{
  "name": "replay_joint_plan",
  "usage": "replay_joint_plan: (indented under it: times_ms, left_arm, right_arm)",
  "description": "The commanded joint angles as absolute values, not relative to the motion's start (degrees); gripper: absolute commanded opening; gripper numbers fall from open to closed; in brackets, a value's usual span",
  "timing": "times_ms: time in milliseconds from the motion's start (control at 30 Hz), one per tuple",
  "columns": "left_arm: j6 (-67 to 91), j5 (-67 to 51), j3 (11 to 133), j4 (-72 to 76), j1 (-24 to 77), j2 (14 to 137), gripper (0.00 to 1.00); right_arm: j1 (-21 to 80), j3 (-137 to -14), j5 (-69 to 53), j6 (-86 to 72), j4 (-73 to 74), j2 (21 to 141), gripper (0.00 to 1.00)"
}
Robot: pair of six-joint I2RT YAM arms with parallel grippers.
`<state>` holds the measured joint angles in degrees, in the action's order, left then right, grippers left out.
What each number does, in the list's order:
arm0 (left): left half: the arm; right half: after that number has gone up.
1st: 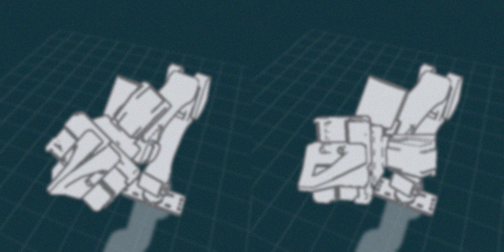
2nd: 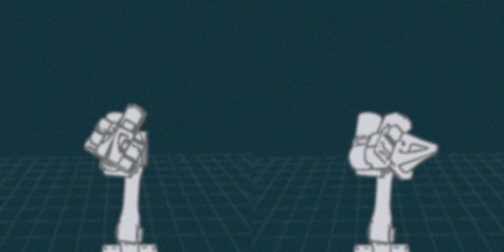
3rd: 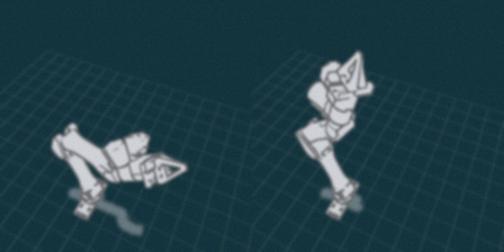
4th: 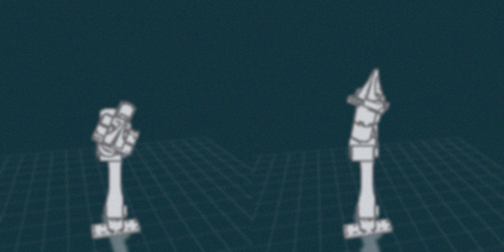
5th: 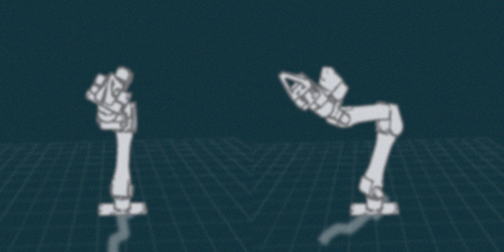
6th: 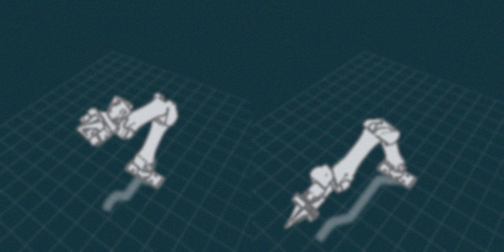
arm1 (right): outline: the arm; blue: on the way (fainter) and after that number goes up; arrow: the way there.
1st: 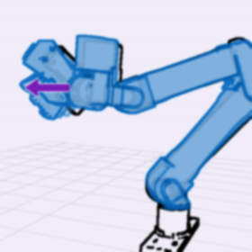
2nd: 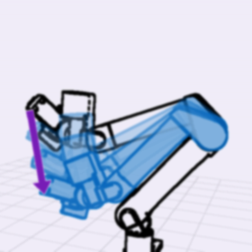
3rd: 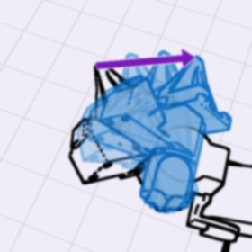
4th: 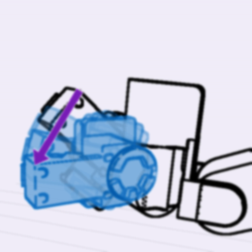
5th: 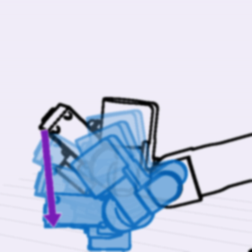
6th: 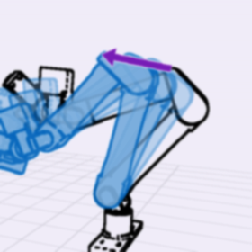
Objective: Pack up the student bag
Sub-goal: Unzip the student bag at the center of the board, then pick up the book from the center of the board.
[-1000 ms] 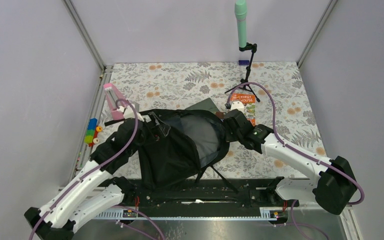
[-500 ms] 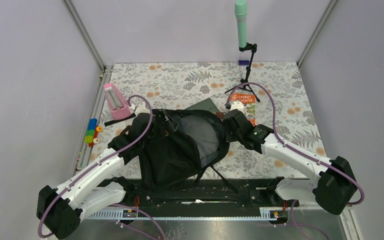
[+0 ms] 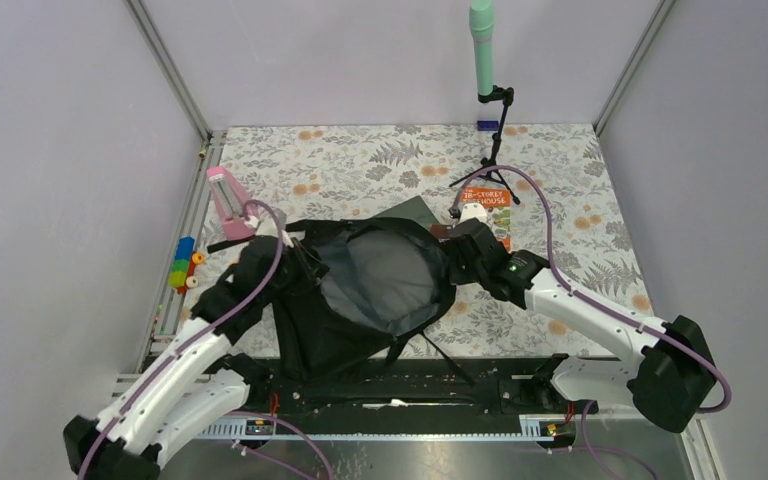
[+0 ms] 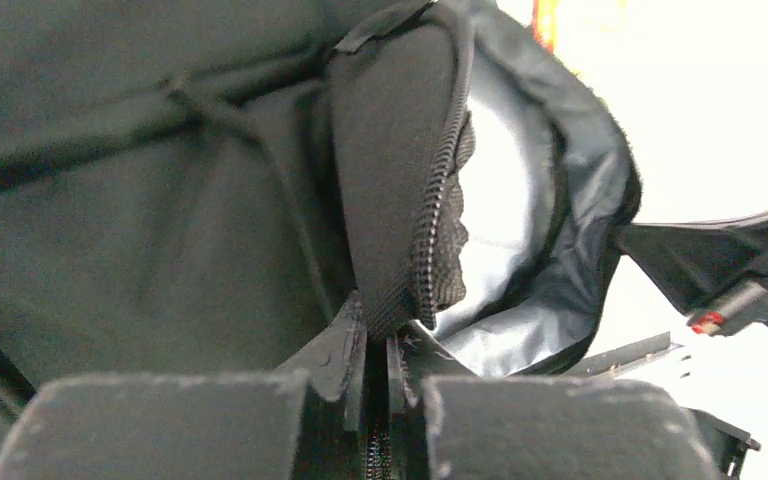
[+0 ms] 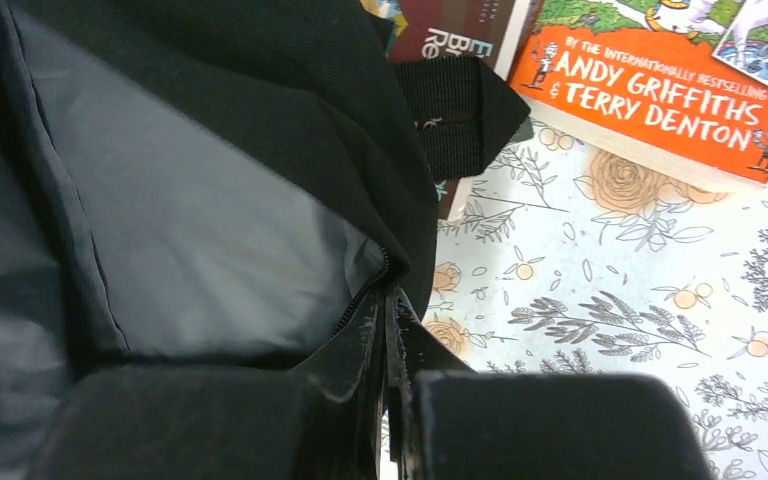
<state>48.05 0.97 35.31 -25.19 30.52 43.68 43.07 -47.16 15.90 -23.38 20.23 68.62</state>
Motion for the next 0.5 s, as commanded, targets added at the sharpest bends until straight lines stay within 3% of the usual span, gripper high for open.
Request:
replay_joint_plan:
  times_ms: [0, 133, 267, 367, 467]
  left_arm:
    - [36.6, 3.6, 49.3, -33.5, 27.7, 38.3, 0.00]
    - [26.7, 0.9, 57.5, -39.0, 27.2, 41.1, 0.00]
    - [20.2, -2.3, 59.9, -43.1, 27.2, 43.6, 0.00]
    - [17.9, -0.3, 58.7, -43.1, 27.1, 42.2, 0.00]
    - [16.7, 3.8, 57.2, -41.9, 27.2, 40.6, 0.00]
  right_arm:
    - [42.7, -48.4, 11.2, -23.0, 18.6, 67.4, 0.01]
    - [42.7, -50.7, 13.3, -23.2, 22.1, 65.1, 0.26]
    - [41.3, -50.9, 15.7, -24.1, 24.5, 58.8, 0.67]
    - [37.3, -50.6, 15.4, -25.7, 27.7, 55.4, 0.83]
    - [31.7, -47.2, 12.2, -31.8, 27.7, 52.6, 0.89]
